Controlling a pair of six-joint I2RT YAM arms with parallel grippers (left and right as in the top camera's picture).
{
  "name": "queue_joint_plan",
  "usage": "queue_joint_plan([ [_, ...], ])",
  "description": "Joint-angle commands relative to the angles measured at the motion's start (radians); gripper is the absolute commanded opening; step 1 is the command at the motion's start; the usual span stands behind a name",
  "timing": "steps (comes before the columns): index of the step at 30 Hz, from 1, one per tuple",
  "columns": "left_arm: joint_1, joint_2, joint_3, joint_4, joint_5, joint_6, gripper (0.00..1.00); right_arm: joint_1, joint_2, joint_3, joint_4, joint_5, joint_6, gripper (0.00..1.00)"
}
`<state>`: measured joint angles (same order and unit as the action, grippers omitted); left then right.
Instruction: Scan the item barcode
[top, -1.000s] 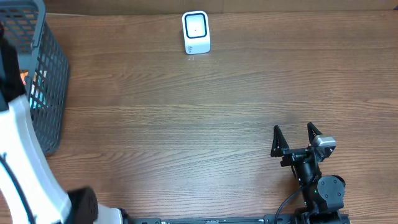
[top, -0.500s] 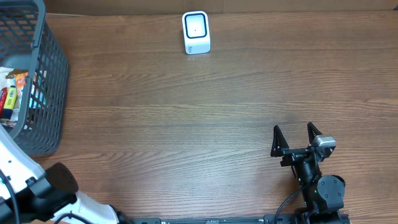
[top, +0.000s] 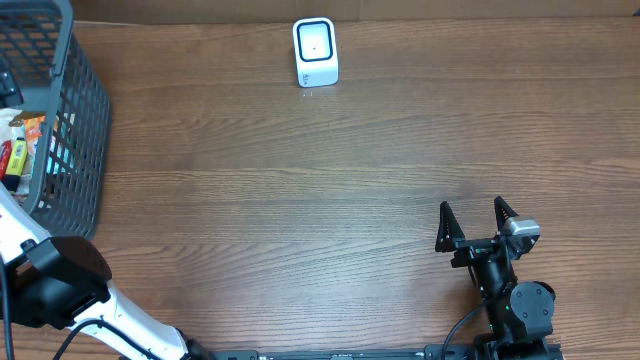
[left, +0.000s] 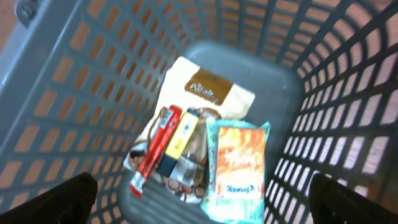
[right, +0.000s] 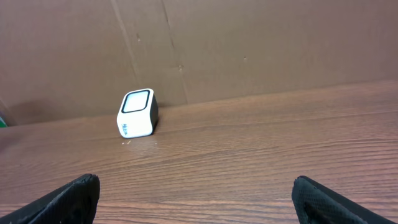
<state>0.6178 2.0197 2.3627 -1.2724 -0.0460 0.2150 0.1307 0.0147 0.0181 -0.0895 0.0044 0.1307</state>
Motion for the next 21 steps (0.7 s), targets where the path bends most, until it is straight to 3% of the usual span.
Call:
queue_joint_plan([
  [1, 0.005, 0.022, 0.007, -0.023, -0.047, 0.034, 1.00, -0.005, -0.011, -0.010, 0.006, 0.000, 0.000, 1.00],
  [6, 0.008, 0.025, -0.025, -0.048, -0.040, 0.151, 1.00, -0.005, -0.011, -0.010, 0.006, 0.000, 0.000, 1.00],
  [13, 0.024, 0.035, -0.079, -0.077, 0.117, 0.198, 0.99, -0.005, -0.011, -0.010, 0.006, 0.000, 0.000, 1.00],
  [21, 0.024, 0.035, -0.232, -0.034, 0.118, 0.204, 1.00, -0.005, -0.011, -0.010, 0.006, 0.000, 0.000, 1.00],
])
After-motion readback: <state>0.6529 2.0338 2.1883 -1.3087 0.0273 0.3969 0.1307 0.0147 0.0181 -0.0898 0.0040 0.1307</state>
